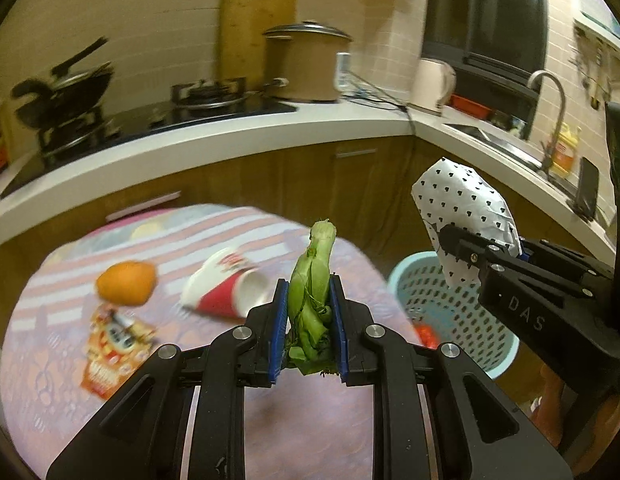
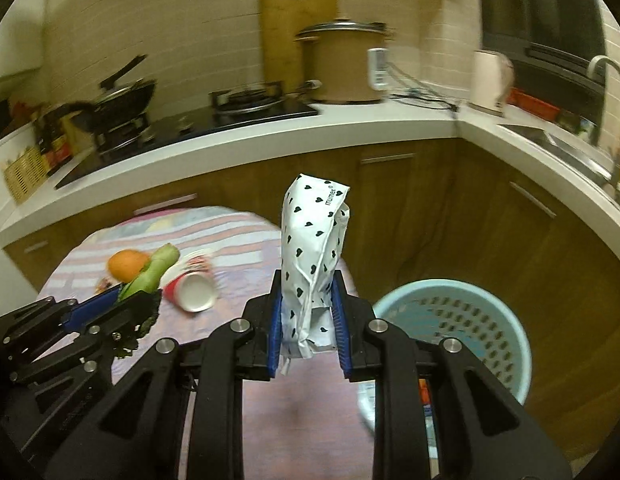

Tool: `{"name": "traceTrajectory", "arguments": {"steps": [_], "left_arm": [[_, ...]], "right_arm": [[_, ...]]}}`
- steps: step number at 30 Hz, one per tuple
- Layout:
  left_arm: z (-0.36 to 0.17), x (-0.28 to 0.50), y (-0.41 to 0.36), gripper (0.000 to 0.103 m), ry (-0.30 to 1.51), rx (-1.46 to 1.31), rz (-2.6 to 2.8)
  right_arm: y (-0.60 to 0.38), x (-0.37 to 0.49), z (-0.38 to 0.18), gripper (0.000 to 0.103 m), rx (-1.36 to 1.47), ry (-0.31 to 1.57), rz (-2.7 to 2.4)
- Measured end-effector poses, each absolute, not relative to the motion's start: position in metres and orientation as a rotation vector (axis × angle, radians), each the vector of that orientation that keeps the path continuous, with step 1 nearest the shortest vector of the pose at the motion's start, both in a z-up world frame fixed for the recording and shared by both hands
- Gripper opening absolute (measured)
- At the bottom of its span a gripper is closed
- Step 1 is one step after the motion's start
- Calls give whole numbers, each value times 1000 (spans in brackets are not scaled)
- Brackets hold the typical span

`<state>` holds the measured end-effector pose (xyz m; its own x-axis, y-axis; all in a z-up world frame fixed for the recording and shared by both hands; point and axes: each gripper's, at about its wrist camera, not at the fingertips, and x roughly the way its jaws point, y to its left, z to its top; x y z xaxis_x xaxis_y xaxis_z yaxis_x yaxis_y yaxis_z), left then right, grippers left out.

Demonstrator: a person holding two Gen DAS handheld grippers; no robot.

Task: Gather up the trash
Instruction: 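Carry the bok choy and napkin over the blue basket and open both tools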

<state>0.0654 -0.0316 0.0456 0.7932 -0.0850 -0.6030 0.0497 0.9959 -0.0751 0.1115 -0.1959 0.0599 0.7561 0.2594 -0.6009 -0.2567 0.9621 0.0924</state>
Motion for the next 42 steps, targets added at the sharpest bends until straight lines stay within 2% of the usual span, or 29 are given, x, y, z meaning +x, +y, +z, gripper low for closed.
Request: {"name": "traceTrajectory", "arguments": {"steps": [17,38,39,40,41,42], "left_arm": [[34,128,-132,19,689,24,-230],[-45,186,-177,20,841,14,-274],[-46,186,-177,21,842,10,-272],[-46,187,-176,27,842,4,-269],[-46,188,-173,34,841,-6,-268],[-45,188,-171,46,837,-16,-268]], "right_arm": [[-308,144,38,20,92,701,83],[-351,195,-48,21,203,940,25],[-352,197,-50,22,216,950,32],[-353,198,-53,25,227,961,38],[-354,199,-54,33,231,967,32],[-354,198,-55,39,231,968,25]]}}
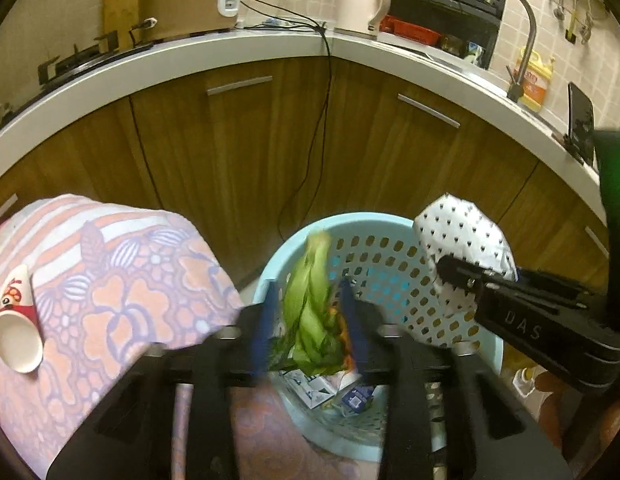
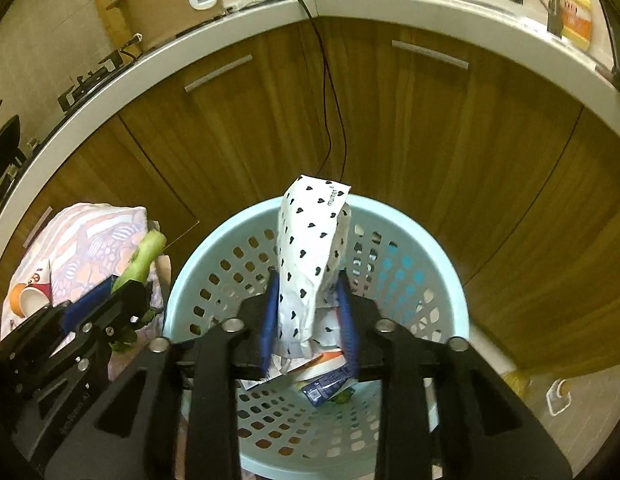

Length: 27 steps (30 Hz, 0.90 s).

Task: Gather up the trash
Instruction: 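Carry the bok choy and napkin over the blue basket and open both tools, then move both tools back to the table toward the snack bag and paper cup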

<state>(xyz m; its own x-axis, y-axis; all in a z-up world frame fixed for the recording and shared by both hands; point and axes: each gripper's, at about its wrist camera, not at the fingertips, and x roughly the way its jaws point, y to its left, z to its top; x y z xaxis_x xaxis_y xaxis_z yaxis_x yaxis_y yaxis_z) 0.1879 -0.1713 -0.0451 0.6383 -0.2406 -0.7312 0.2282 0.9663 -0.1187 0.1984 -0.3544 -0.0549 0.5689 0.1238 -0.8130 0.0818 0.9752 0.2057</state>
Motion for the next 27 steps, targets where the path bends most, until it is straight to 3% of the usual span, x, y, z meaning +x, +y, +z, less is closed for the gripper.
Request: {"name": "traceTrajectory", "arguments": {"steps": [1,2,16,27], "left_arm": [[-44,187,-169,50,831,-24,-265],[-42,187,-167,50,826,-29,-263],[-15,161,-141,51,773,-62,-249],[16,114,-64,51,703,-141,-121]], "right_arm": [[-355,198,-54,49,229,962,16],[-355,197,-53,51,227,958,13],[-330,181,-19,51,190,892,54],[-264,164,12,51,151,826,195]]}}
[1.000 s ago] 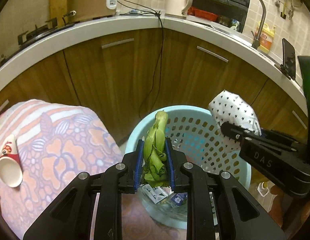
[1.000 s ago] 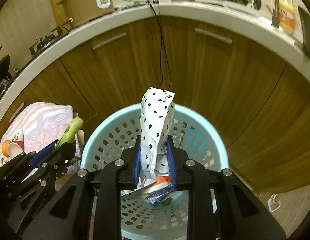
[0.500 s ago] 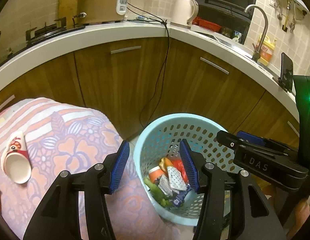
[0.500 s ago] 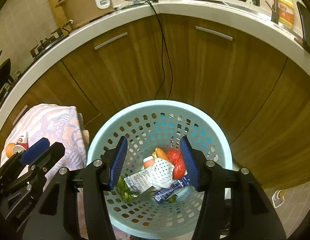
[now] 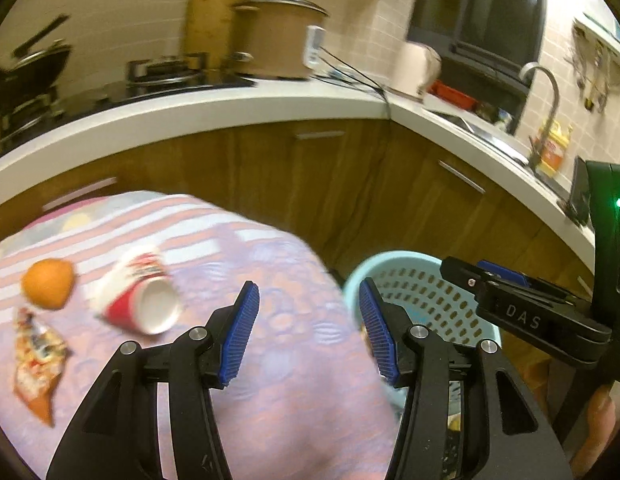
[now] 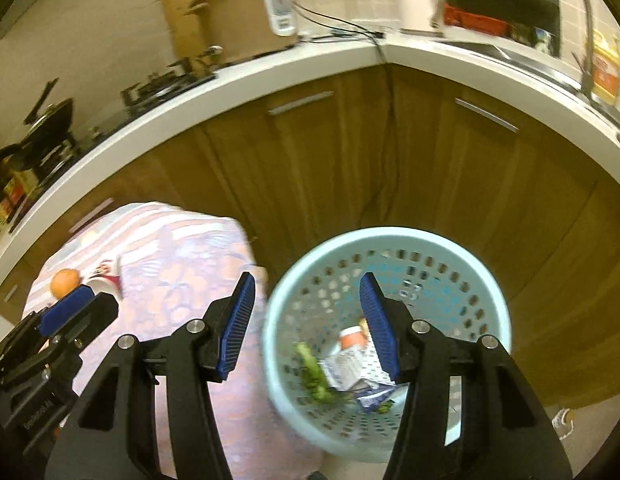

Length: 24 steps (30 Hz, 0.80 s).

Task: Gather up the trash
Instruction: 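Move both tools back to the table toward the snack bag and paper cup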

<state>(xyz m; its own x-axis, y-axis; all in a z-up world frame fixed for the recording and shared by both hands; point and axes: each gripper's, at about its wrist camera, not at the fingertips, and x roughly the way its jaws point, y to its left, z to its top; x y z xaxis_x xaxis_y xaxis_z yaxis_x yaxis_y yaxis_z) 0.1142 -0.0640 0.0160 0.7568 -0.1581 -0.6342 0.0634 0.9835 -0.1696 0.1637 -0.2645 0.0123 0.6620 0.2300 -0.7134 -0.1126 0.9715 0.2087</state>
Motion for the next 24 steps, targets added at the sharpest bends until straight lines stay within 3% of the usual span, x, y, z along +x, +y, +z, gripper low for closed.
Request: {"name": "traceTrajectory", "arguments": {"steps": [13,24], "left_arm": [[20,50,68,53,674,-245,120],[-24,25,146,54,793,-322,178]], "right_arm": [[-152,134,11,51,44,805,384],[-82,122,-32,51,-10,879,478]]}}
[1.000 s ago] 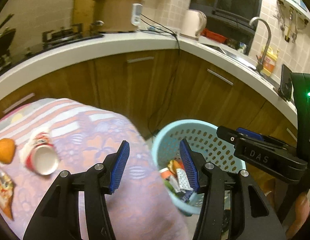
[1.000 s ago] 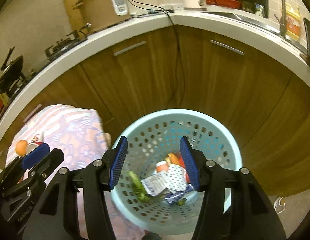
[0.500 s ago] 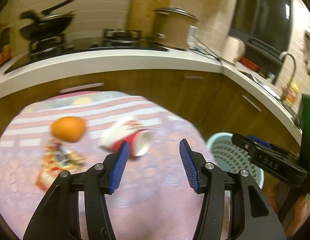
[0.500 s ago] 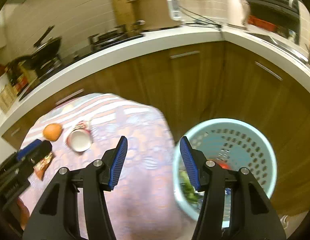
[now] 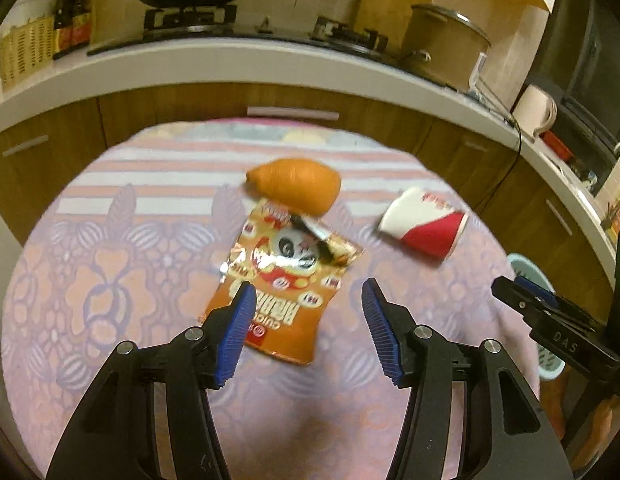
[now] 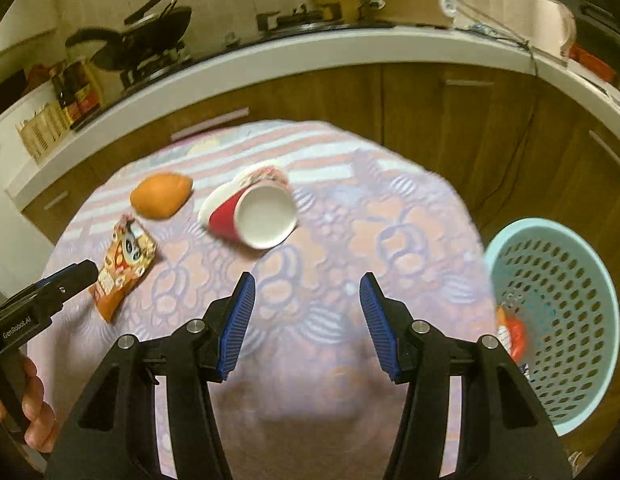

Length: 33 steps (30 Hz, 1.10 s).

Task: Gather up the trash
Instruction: 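Move both tools back to the table toward the snack bag and paper cup, then grasp the orange snack bag with the left tool while the right tool grasps the red-white cup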

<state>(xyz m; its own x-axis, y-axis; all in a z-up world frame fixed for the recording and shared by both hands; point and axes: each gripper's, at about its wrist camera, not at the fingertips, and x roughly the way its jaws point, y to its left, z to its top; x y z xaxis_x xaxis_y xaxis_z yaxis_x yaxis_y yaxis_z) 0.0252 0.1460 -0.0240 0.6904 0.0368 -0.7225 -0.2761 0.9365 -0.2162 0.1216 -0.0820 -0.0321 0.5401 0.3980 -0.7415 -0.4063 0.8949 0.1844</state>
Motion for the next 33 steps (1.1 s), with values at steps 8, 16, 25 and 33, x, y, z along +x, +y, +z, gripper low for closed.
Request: {"name": "traceTrajectory", "arguments": {"steps": [8,16,25,33], "left_arm": [[-50,39,142,72,873,-245,211],[-58,46,133,83,912,-150,241],[-56,36,140,48,905,-43,220],[-36,26,144,38,820,-121,185]], "right_arm": [[-72,124,-55,51,-36,919,477],[-72,126,-57,51,-37,916,482],[-71,129,-38,51,-32,888,521],[-55,155,-17,59,-28,847,586]]}}
